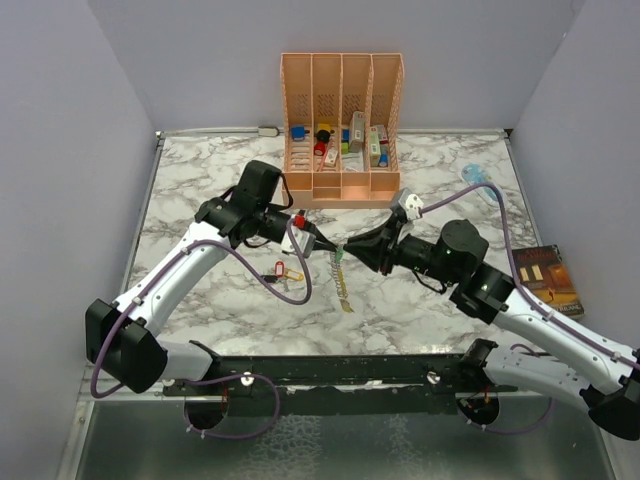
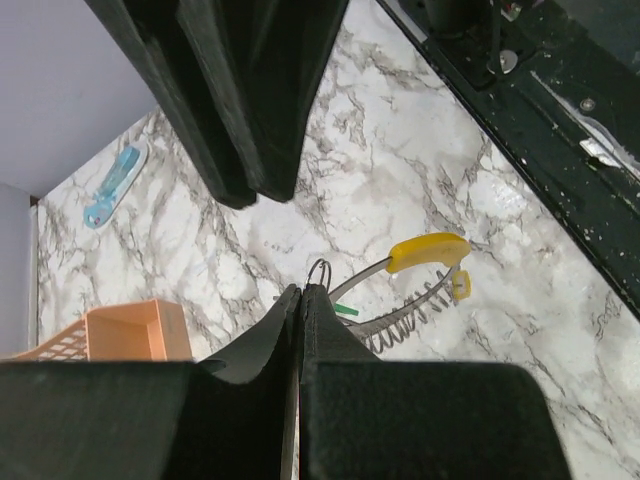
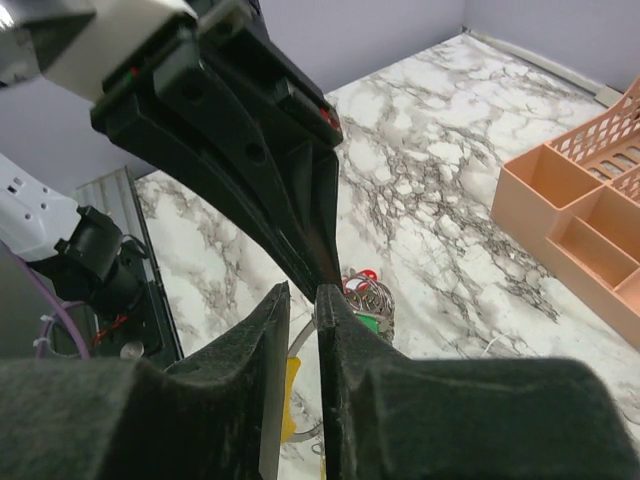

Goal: Put the keys on the keyring

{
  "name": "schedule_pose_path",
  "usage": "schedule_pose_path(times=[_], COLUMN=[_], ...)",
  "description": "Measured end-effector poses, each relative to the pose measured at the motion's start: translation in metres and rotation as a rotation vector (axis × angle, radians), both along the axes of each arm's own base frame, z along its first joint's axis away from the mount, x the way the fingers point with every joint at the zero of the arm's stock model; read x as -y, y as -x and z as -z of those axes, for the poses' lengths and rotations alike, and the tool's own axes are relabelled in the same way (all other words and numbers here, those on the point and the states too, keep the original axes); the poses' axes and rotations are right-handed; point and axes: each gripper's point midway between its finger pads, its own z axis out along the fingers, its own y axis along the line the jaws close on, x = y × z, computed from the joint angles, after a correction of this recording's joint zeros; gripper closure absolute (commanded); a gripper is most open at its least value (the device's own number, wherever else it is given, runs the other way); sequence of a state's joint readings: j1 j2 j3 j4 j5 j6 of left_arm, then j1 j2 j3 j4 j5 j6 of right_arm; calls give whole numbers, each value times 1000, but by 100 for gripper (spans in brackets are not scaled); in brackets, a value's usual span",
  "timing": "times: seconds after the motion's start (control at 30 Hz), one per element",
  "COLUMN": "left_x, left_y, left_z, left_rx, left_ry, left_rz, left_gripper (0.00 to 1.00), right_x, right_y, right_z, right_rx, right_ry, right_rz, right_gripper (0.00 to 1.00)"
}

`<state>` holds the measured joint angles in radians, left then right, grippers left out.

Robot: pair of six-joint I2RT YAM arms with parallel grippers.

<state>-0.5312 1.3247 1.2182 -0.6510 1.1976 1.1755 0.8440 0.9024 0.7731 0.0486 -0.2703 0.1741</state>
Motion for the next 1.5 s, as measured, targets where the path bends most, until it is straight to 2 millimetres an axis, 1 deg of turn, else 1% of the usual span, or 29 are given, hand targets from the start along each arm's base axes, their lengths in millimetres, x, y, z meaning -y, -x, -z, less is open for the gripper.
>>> schedule_pose_path(times=[0.07, 0.13, 0.17, 0.2, 0.3, 0.37, 0.43, 0.57, 0.67, 0.83, 0.93, 0.97, 1.2, 1.5], left_x=[-2, -4, -5, -7, -9, -10, -11, -14, -17, -23, -24, -24, -27, -27], left_y=[-1, -1, -1, -2, -7, -11, -14, -17, -17, -12, -11, -12, -19, -23], left_z=[5, 9, 10, 12, 12, 12, 12, 13, 17, 28, 30, 30, 31, 35], left_rx=[18, 28, 36, 55, 118, 174, 223, 299, 328, 362, 386, 397, 449, 484], left_ry=[-21, -37, -46, -56, -82, -112, -144, -207, -244, -312, -344, -351, -406, -443], left_rz=[-3, -5, -5, -6, -2, 8, 23, 57, 72, 106, 119, 121, 112, 108], left_gripper=[100, 100, 100, 100, 100, 100, 100, 100, 100, 100, 100, 100, 100, 100], right_x=[0, 1, 2, 2, 2, 1, -3, -8, -8, -13, -17, -18, -24, -27], right_y=[-1, -1, -2, -2, -3, -5, -9, -14, -14, -19, -24, -24, -28, -26], right_z=[-7, -11, -12, -13, -10, -4, 6, 34, 46, 46, 47, 48, 59, 60], right_rx=[7, 10, 7, 9, -3, -19, -45, -98, -121, -120, -122, -124, -145, -153], right_ry=[-9, -11, -11, -6, 16, 46, 89, 174, 211, 231, 241, 243, 268, 262], right_rz=[6, 11, 15, 17, 21, 20, 18, 15, 13, 10, 9, 8, 0, -17], right_gripper=[70, 56, 47, 42, 39, 39, 40, 47, 50, 56, 65, 66, 64, 65])
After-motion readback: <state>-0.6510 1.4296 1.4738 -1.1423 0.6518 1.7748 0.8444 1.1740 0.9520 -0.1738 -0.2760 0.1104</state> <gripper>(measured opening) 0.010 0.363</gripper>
